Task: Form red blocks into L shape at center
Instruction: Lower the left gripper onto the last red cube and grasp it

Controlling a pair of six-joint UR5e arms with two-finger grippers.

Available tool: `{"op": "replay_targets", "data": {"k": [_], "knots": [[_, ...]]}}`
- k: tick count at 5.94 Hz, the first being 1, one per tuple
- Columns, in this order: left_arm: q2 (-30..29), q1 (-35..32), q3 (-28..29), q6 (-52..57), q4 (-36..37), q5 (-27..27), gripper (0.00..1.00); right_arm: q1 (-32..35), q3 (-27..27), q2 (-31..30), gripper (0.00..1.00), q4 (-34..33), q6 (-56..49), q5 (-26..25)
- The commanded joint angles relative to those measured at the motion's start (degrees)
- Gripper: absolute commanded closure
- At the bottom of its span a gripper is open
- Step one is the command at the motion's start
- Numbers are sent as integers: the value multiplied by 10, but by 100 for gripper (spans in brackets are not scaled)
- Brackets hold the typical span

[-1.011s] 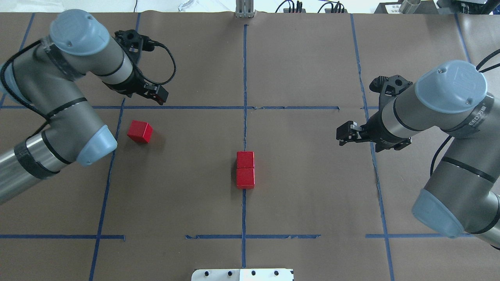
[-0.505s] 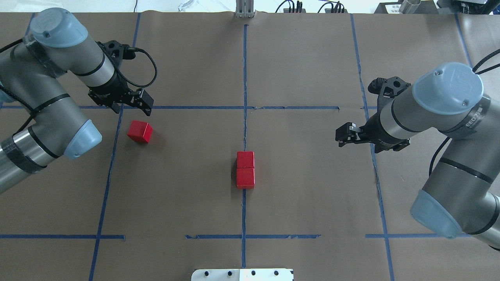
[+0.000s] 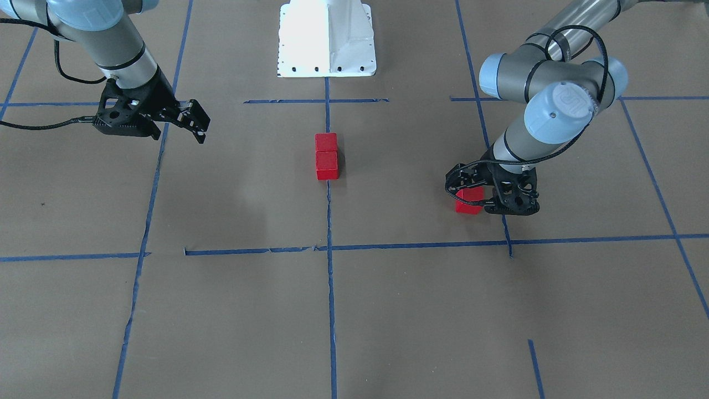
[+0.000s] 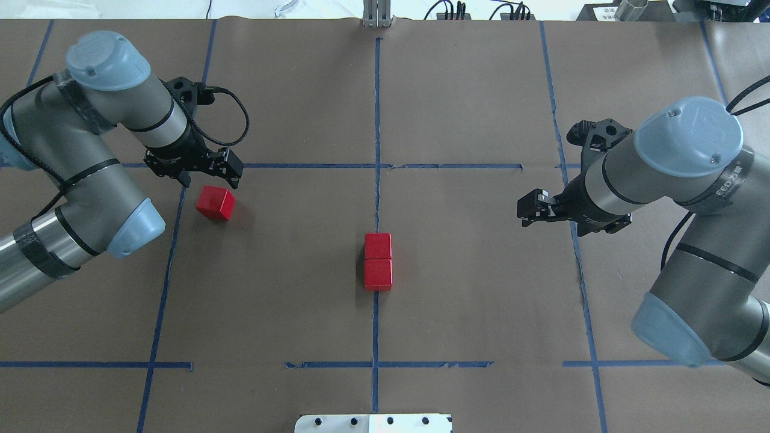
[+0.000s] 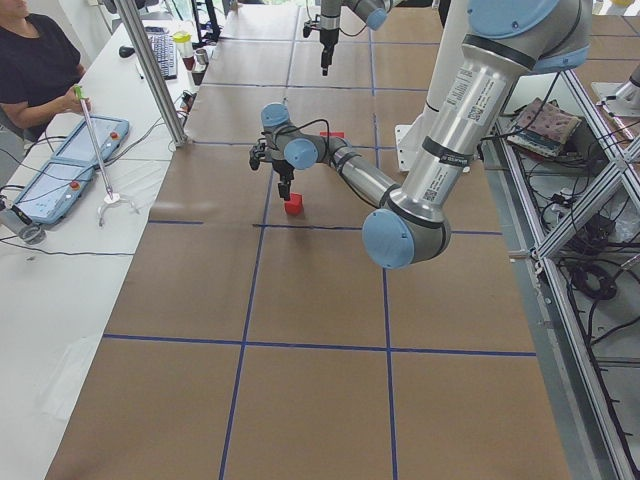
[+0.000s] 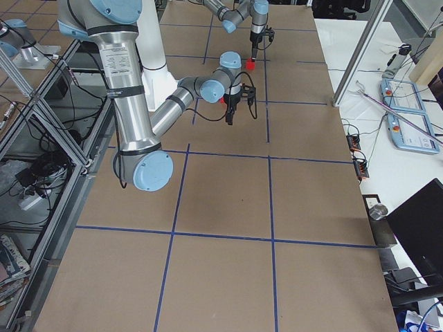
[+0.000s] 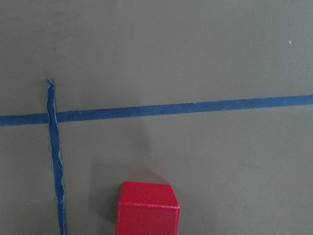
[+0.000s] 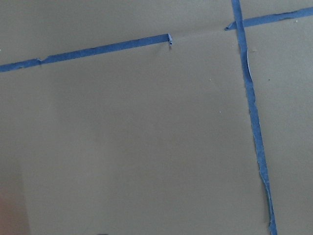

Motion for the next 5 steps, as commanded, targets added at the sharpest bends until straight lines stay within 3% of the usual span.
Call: {"op": "replay_targets", "data": {"k": [1,5], "knots": [[-1,16,7,-3,-4,22,0,0,2,0,0,0,0,1],[0,17,15,3,-4,24,0,1,6,-1,0,0,1,1]]}}
